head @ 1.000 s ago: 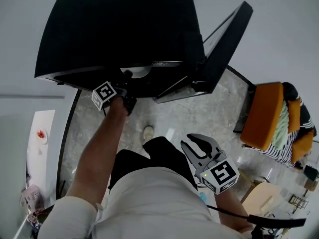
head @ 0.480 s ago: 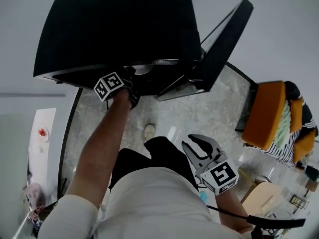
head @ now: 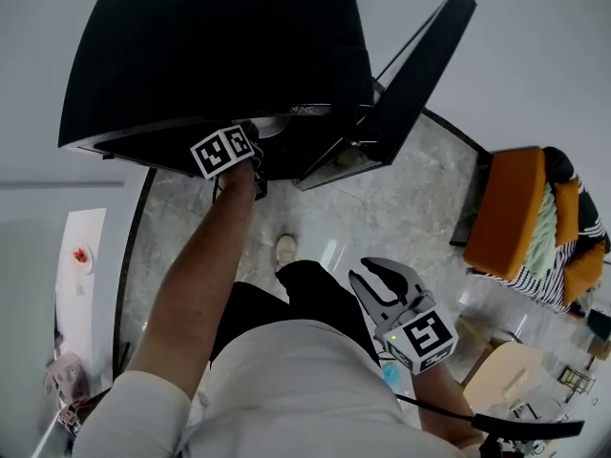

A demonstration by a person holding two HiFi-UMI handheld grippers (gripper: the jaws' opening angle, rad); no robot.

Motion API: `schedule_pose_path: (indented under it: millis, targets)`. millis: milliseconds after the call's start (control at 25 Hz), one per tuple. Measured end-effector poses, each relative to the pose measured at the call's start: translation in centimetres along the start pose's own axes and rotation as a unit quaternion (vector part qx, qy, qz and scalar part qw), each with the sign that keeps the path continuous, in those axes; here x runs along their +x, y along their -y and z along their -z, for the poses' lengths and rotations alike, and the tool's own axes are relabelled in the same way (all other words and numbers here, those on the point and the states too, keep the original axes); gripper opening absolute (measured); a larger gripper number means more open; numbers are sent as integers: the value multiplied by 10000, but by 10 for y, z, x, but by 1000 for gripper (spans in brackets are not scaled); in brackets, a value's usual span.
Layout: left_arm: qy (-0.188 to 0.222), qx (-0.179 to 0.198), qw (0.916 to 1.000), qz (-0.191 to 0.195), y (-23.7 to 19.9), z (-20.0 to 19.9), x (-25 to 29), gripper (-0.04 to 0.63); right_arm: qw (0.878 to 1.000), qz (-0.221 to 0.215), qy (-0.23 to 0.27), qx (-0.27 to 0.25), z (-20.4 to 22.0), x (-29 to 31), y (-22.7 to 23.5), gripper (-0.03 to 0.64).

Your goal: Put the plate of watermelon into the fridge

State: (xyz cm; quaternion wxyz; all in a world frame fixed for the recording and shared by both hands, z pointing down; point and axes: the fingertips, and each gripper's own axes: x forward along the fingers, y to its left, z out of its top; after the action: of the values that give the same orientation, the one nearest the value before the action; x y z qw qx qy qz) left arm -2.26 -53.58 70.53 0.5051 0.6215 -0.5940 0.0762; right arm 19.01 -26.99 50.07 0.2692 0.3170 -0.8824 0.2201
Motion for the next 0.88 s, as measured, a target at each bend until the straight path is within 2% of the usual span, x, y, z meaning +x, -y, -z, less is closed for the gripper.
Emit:
schedule_pose_path:
  millis: [120,360,560,760,880]
  targets:
    - [-85,473,9984,-311,-4,1,-1,140,10000,6,-2,53,3,-2,-2,110]
    - [0,1004,9921,-748,-9,-3,-9,160,10000,7,49,29,2,-5,-7,110]
    - [120,1145,9915,-609,-8,-5,-33,160,9999,-20,153,10,0,-6,-21,110]
    - [60,1292,9906,-447,-12,-3,-61,160,9996,-113,274,-17,-12,-1,-34,110]
    - [3,1447,9892,-224,-9,4,-88,158,9993,-157,336,-59,-16,1,-48,110]
